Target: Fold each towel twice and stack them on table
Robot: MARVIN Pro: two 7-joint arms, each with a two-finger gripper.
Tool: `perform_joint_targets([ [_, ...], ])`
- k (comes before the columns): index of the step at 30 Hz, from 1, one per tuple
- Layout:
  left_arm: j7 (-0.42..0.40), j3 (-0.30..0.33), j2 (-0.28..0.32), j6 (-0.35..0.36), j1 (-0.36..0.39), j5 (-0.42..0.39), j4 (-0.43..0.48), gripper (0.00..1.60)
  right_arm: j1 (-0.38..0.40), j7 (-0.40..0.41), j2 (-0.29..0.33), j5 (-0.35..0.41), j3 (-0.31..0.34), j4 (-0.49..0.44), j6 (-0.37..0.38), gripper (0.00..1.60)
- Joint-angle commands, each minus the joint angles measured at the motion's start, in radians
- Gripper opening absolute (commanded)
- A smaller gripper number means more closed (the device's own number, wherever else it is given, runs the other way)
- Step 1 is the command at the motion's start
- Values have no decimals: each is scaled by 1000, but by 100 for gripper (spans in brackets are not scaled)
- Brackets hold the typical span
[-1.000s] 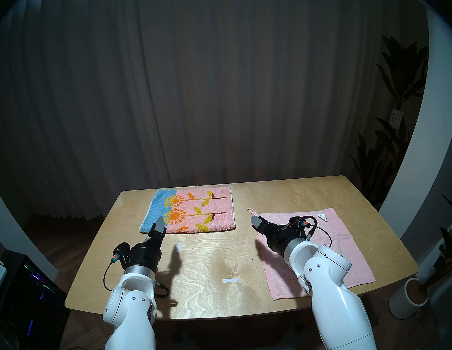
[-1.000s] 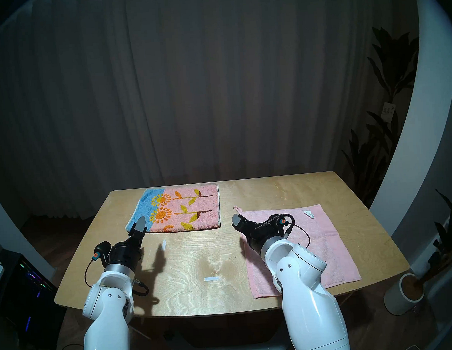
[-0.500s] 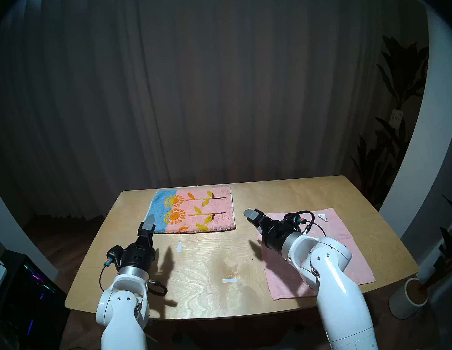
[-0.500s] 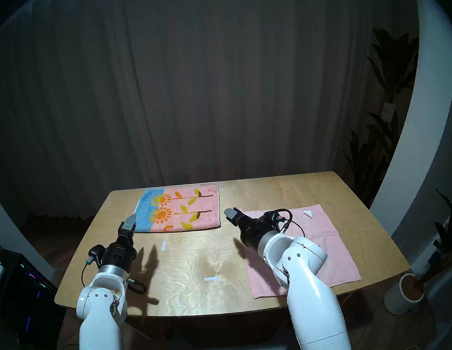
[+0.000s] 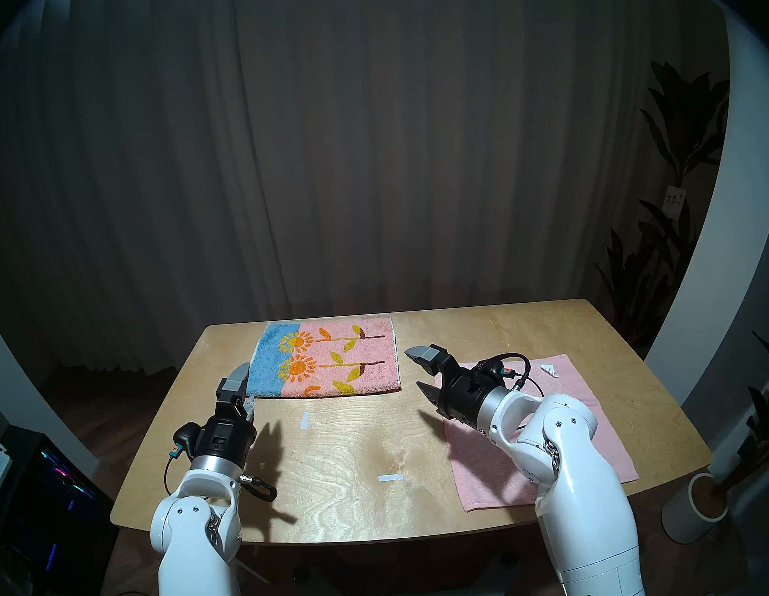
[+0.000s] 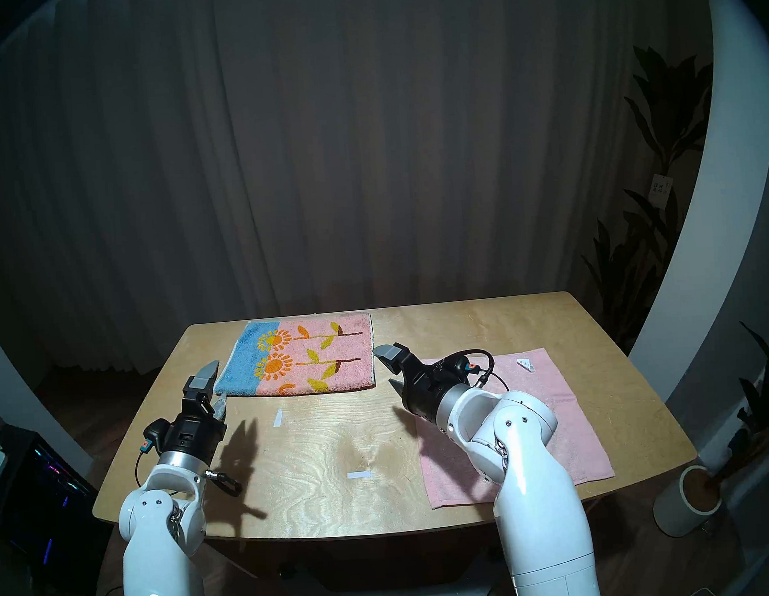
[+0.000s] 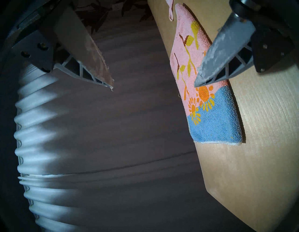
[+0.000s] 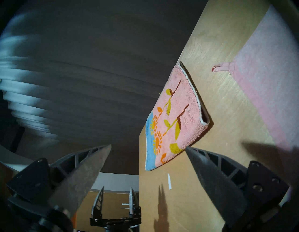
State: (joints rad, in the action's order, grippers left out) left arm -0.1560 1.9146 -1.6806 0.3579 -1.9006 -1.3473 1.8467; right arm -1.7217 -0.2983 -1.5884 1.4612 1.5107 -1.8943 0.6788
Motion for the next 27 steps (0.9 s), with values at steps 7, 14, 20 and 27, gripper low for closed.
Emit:
perform_joint_targets([
  [7,52,46,3,33,22,-93,-11,160,15,-61,1,252,-55,4,-154,160],
  [14,104,55,12,52,46,-153,-26,160,27,-110,4,380,-79,42,-285,160],
  [20,182,49,26,60,83,-205,-43,160,47,-161,6,481,-102,62,-395,160],
  [27,311,51,39,50,129,-241,-68,160,74,-228,8,560,-136,69,-534,160],
])
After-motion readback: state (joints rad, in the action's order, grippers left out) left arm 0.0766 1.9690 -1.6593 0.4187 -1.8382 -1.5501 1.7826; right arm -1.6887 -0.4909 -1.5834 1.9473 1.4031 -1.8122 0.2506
